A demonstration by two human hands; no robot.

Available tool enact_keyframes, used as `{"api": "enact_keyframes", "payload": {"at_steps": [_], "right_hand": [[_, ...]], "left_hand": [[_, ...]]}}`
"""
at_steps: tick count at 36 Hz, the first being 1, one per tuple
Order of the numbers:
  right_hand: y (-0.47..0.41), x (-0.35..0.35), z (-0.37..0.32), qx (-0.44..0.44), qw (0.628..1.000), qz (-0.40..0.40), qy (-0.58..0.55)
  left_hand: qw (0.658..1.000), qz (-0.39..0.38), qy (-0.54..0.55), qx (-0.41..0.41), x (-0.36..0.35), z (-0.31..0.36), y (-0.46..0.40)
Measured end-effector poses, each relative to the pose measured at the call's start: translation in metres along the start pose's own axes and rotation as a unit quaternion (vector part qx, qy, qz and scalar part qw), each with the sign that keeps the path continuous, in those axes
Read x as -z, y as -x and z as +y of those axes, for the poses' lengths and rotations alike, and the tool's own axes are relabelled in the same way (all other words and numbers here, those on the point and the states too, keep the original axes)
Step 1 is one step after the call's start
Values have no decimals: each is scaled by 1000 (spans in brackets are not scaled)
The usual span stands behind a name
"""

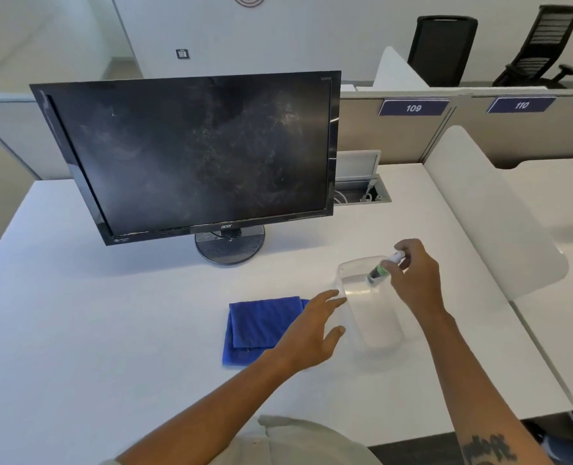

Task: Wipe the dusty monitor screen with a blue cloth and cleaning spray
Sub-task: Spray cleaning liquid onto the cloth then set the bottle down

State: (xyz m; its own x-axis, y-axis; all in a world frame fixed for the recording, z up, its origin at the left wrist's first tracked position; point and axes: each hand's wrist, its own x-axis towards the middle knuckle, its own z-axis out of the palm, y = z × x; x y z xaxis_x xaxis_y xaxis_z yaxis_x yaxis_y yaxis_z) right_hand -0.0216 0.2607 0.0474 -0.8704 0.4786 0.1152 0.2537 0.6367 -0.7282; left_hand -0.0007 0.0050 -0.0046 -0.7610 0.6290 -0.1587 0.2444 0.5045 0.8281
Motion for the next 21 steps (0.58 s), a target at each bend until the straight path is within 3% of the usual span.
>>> {"api": "enact_keyframes", "payload": {"at_steps": [9,21], "right_hand": [[16,-1,-68,90,995,-45,-29],[68,-55,-114,80,980,-130,-130]], "left_hand": [[993,97,70,-11,19,4,3],[967,228,117,11,32,-16,48]]}}
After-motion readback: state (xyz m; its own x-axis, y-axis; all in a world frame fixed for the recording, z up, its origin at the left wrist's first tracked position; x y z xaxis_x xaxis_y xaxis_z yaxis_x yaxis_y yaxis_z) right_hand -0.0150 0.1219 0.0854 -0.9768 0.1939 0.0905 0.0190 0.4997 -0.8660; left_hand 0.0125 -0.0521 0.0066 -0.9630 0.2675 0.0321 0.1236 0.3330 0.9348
